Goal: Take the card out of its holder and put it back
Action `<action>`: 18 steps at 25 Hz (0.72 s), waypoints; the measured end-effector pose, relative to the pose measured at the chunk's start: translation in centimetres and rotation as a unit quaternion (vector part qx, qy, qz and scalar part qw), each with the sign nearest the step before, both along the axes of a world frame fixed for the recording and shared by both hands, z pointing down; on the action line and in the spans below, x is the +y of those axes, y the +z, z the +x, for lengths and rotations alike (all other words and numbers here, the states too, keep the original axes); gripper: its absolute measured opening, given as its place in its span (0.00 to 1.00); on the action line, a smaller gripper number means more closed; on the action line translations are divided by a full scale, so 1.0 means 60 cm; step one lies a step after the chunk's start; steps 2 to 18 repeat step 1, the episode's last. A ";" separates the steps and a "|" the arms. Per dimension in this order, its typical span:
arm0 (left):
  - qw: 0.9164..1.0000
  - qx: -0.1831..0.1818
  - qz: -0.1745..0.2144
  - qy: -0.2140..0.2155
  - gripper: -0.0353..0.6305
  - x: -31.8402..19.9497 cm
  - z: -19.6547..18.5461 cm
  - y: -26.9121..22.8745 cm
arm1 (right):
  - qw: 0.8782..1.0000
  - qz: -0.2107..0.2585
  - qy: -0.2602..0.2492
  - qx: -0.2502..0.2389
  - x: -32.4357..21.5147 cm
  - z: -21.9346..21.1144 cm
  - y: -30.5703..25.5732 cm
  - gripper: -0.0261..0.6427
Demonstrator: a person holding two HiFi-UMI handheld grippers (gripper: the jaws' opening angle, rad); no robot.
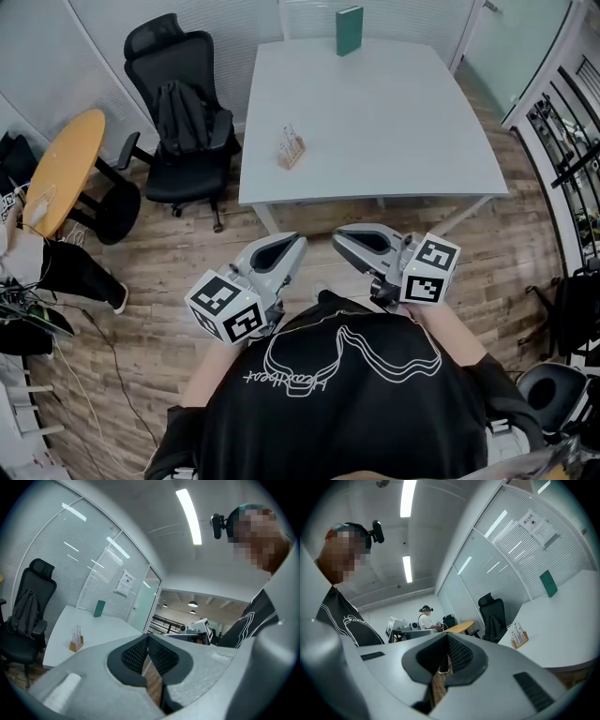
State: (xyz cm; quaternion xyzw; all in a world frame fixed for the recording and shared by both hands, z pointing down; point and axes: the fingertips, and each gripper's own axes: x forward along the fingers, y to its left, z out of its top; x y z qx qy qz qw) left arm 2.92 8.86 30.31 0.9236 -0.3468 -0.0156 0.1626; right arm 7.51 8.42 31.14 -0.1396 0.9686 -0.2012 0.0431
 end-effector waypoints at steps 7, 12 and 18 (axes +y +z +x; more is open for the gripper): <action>1.000 -0.001 0.000 0.000 0.07 0.003 0.000 0.000 | 1.000 0.001 -0.001 0.000 0.003 -0.001 0.000 0.05; 1.000 -0.001 0.000 0.000 0.07 0.003 0.000 0.000 | 1.000 0.001 -0.001 0.000 0.003 -0.001 0.000 0.05; 1.000 -0.001 0.000 0.000 0.07 0.003 0.000 0.000 | 1.000 0.001 -0.001 0.000 0.003 -0.001 0.000 0.05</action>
